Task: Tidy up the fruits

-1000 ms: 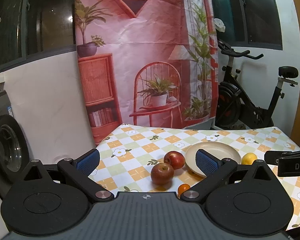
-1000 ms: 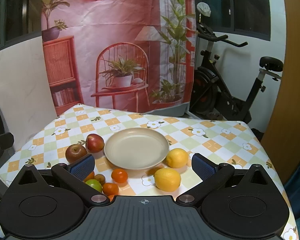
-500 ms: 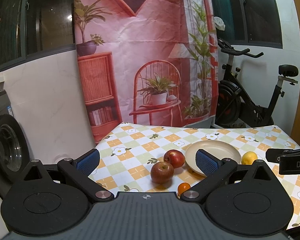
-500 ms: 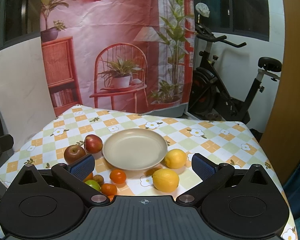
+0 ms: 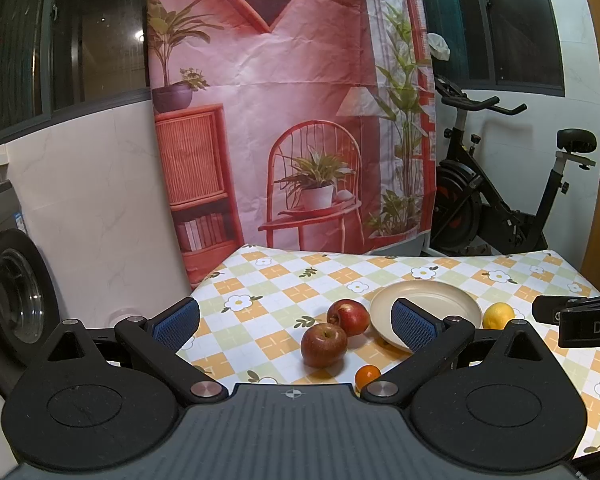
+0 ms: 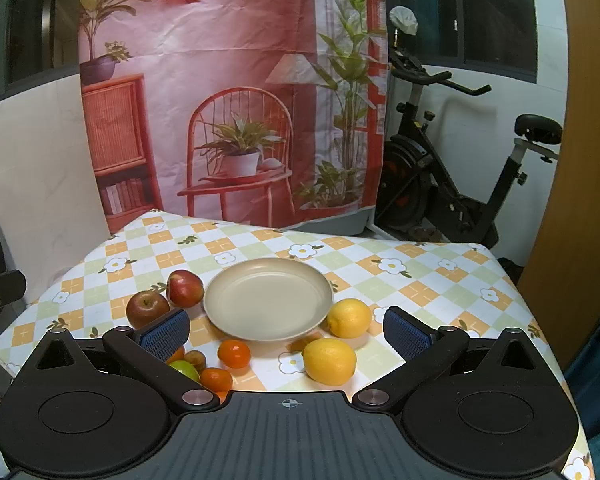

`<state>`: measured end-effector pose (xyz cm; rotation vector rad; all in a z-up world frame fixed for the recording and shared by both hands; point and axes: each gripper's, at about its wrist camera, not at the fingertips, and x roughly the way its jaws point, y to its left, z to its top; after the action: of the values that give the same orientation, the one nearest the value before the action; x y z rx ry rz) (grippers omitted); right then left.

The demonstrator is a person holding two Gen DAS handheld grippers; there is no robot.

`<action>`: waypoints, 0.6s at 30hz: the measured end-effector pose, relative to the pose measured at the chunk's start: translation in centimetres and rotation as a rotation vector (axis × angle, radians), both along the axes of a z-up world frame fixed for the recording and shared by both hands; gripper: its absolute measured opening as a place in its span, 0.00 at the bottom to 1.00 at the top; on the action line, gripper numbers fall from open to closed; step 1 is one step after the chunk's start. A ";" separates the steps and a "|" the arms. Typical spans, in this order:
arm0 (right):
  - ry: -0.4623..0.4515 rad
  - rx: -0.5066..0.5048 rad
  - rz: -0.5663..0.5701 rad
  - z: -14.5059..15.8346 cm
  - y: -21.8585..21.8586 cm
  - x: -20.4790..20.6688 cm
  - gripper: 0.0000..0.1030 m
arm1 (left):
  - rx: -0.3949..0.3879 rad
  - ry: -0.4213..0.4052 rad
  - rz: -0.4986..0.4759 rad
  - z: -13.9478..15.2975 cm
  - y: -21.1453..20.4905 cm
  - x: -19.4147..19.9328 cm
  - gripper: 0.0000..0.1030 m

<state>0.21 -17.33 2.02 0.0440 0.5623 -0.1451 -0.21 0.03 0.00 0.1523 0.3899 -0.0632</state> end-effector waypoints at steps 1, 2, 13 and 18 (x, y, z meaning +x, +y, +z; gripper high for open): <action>0.000 0.000 0.000 0.1 -0.1 0.0 1.00 | 0.000 0.000 0.000 0.0 0.0 0.0 1.00; 0.000 0.000 0.000 0.0 0.0 0.0 1.00 | 0.000 0.000 0.000 0.0 0.0 0.0 1.00; -0.001 -0.001 0.000 0.0 0.0 -0.1 1.00 | 0.000 0.000 0.000 0.0 0.0 0.0 1.00; -0.001 -0.002 0.000 0.0 0.0 -0.1 1.00 | 0.000 0.000 0.001 0.0 0.0 0.0 1.00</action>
<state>0.14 -17.30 2.02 0.0421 0.5610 -0.1453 -0.23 0.00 0.02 0.1524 0.3899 -0.0623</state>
